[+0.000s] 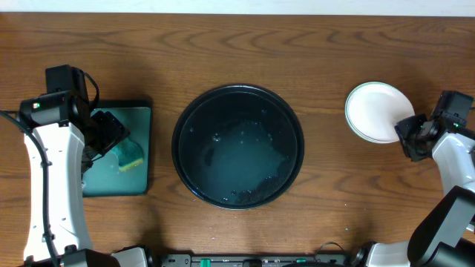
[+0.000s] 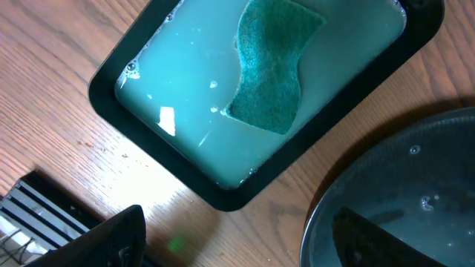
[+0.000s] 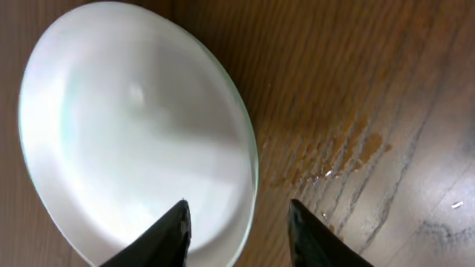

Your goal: Clean dirty plates on tray and stack at the side

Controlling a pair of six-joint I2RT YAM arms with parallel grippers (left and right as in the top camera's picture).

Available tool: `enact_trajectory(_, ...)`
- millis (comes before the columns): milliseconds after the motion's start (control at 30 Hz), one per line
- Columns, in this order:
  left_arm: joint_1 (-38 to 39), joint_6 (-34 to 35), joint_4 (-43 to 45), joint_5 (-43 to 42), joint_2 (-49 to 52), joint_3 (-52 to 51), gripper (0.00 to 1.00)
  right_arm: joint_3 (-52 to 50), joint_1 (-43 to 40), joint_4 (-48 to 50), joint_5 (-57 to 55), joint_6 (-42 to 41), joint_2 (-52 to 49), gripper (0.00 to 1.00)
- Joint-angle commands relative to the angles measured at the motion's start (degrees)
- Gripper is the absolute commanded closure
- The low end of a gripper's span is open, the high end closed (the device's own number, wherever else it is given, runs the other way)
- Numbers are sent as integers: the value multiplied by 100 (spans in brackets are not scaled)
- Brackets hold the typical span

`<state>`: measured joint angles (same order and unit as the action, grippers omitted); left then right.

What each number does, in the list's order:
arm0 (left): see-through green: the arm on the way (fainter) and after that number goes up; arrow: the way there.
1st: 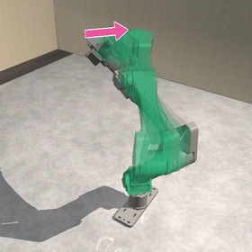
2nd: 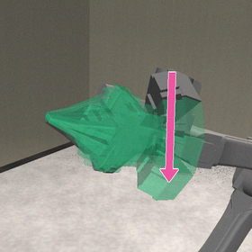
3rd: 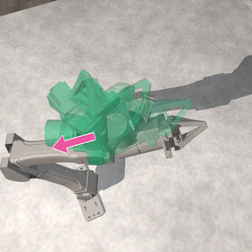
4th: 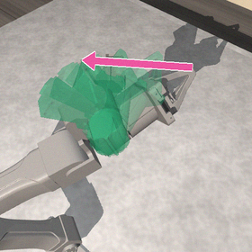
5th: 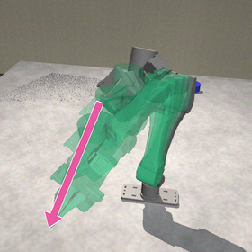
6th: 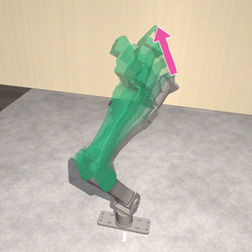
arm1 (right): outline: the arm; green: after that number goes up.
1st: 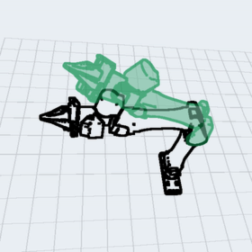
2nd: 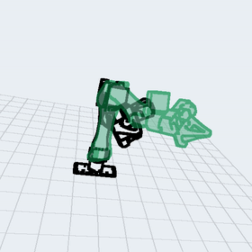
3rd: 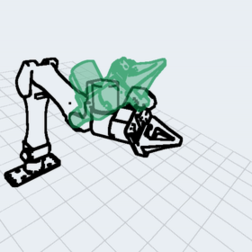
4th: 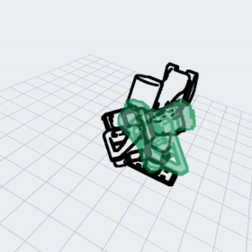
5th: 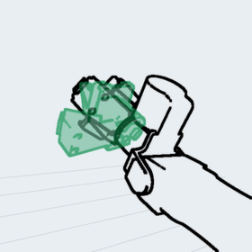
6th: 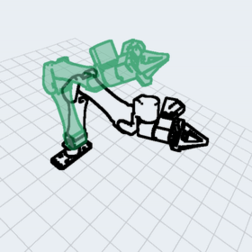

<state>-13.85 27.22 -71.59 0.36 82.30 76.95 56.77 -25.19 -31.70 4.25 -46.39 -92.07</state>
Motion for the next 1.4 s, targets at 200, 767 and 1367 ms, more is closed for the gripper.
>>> enact_trajectory(200,-24,96,-17,28,9,-13,19,-7,114,286,149,557,101,86)
enact_trajectory(767,-24,96,-20,31,9,-13,19,691,1659,376,1060,3069,1434,69)
enact_trajectory(1367,-24,96,-20,31,9,-13,19,691,3086,-1021,1091,2417,4028,1)
